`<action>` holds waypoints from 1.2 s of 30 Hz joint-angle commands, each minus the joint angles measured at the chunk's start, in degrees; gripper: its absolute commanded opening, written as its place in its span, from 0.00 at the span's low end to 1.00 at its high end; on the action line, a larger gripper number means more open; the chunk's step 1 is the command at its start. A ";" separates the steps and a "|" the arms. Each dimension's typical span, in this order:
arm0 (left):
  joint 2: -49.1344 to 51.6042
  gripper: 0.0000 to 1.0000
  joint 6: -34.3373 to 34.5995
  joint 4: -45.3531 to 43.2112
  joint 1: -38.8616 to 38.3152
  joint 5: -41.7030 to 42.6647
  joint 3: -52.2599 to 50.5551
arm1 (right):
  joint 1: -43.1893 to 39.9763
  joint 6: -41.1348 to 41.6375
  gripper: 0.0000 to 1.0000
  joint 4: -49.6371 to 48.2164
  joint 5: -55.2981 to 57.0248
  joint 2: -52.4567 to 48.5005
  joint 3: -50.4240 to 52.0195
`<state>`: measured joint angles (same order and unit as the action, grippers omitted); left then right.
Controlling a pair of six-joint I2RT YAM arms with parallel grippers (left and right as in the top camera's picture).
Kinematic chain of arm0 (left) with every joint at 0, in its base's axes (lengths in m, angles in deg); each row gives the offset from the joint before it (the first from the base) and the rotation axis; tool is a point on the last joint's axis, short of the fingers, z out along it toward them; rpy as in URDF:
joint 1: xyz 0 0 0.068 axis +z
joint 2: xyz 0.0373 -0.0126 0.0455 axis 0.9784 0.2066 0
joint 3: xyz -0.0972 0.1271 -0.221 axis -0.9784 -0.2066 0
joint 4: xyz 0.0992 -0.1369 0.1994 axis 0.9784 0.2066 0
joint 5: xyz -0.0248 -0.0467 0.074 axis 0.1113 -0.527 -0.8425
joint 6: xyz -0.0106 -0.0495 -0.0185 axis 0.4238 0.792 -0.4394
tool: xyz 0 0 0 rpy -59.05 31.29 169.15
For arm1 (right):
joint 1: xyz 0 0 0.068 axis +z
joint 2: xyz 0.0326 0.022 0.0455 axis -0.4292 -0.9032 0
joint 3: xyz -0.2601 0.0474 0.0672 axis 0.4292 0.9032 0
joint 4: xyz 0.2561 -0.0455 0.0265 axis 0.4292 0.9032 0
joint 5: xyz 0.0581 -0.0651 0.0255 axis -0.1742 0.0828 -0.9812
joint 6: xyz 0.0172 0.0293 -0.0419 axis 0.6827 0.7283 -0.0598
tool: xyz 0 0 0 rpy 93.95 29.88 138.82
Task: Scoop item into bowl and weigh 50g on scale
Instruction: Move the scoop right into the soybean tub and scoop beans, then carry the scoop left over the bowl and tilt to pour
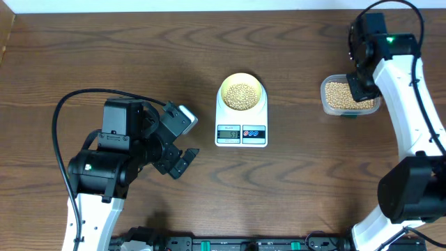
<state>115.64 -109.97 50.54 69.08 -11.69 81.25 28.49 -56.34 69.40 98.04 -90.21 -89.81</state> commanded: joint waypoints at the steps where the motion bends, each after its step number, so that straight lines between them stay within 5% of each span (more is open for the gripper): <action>1: 0.02 0.99 -0.98 0.09 0.31 -0.13 1.09 | 1.09 2.75 0.01 -1.64 7.08 1.05 -1.01; 7: 0.02 0.99 -0.98 0.09 0.31 -0.13 1.09 | 4.68 -14.95 0.01 -7.17 -35.80 2.47 -1.03; 11: 0.02 0.99 -0.98 0.09 0.31 -0.13 1.09 | 8.44 -23.15 0.01 -9.88 -53.22 2.23 -1.01; 36: 0.02 0.99 -0.98 0.09 0.31 -0.13 1.09 | 25.64 -26.38 0.01 -22.25 -25.57 -11.37 -0.98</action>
<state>115.64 -109.97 50.54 69.08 -11.67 81.25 52.93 -81.04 47.30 67.70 -101.40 -89.81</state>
